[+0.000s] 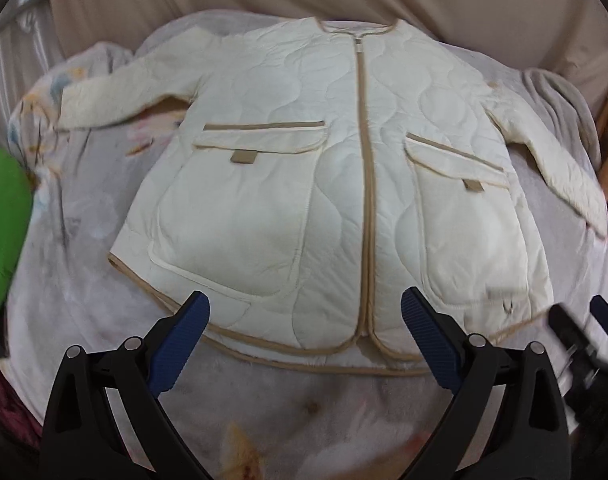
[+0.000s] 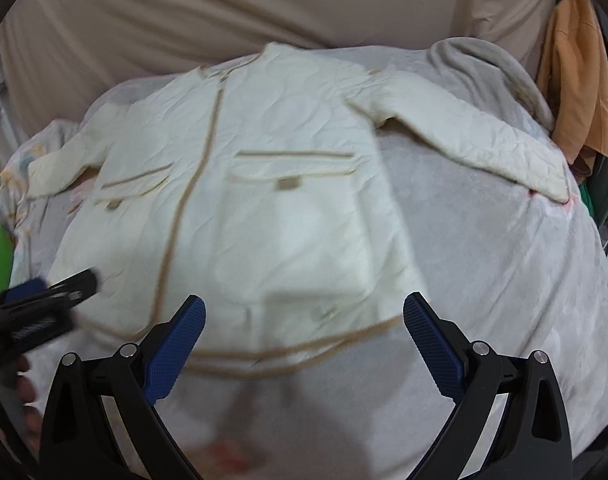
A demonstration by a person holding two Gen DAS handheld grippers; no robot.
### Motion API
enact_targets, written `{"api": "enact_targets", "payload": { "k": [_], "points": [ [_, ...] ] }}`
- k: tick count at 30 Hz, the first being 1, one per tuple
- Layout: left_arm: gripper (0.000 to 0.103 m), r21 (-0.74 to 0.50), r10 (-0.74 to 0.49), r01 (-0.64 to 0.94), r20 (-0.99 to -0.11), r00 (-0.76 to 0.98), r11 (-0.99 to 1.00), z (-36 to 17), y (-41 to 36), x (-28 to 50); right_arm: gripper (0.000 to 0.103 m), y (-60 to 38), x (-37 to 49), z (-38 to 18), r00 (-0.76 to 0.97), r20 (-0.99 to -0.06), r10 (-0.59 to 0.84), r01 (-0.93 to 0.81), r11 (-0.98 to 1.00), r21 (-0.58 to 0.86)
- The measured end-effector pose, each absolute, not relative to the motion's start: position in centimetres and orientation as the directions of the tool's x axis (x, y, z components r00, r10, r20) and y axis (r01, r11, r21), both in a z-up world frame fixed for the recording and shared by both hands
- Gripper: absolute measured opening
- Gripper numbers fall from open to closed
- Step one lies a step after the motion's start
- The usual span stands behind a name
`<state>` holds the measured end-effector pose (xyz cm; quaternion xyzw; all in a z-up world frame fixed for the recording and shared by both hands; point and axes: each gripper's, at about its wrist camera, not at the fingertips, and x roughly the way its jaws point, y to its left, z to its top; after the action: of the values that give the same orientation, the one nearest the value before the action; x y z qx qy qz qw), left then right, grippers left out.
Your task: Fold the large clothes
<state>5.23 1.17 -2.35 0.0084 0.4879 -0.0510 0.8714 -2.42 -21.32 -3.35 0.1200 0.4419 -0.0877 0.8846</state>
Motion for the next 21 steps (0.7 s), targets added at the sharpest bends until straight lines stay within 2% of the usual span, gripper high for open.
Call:
{"api": "enact_targets", "payload": {
  "k": [8,13,17,18,19,20,21],
  "points": [
    [0.095,-0.124,-0.067,-0.077,-0.854,0.516,0.989,-3.1,5.1,11.2,0.097,-44.3,0.7,-6.3,0.658,-0.730,-0.185,0.539,0.793,0.284],
    [0.095,-0.069,0.035,-0.177,-0.851,0.524,0.982,-3.6,6.6,14.0,0.097,-55.8,0.9,-10.3,0.636,-0.733,-0.242,0.688,0.608,0.396],
    [0.095,-0.062,0.063,-0.213,-0.843,0.535,0.975,-3.7,7.1,15.5,0.095,-60.1,0.6,-13.8,0.614,-0.748,-0.253,0.757,0.457,0.467],
    [0.095,-0.056,0.070,-0.217,-0.843,0.533,0.975,-3.7,7.1,15.9,0.085,-60.4,0.8,-14.6,0.600,-0.757,-0.257,0.773,0.430,0.467],
    [0.095,-0.047,0.077,-0.215,-0.844,0.531,0.975,-3.7,7.0,16.1,0.068,-60.9,1.3,-15.2,0.596,-0.762,-0.253,0.780,0.410,0.473],
    [0.095,-0.035,0.081,-0.207,-0.846,0.527,0.978,-3.7,6.9,16.5,0.057,-61.0,1.8,-15.3,0.610,-0.753,-0.246,0.770,0.409,0.489],
    [0.095,-0.026,0.082,-0.195,-0.845,0.528,0.981,-3.6,6.7,16.7,0.038,-61.0,2.7,-15.0,0.625,-0.742,-0.245,0.760,0.411,0.504]
  ]
}}
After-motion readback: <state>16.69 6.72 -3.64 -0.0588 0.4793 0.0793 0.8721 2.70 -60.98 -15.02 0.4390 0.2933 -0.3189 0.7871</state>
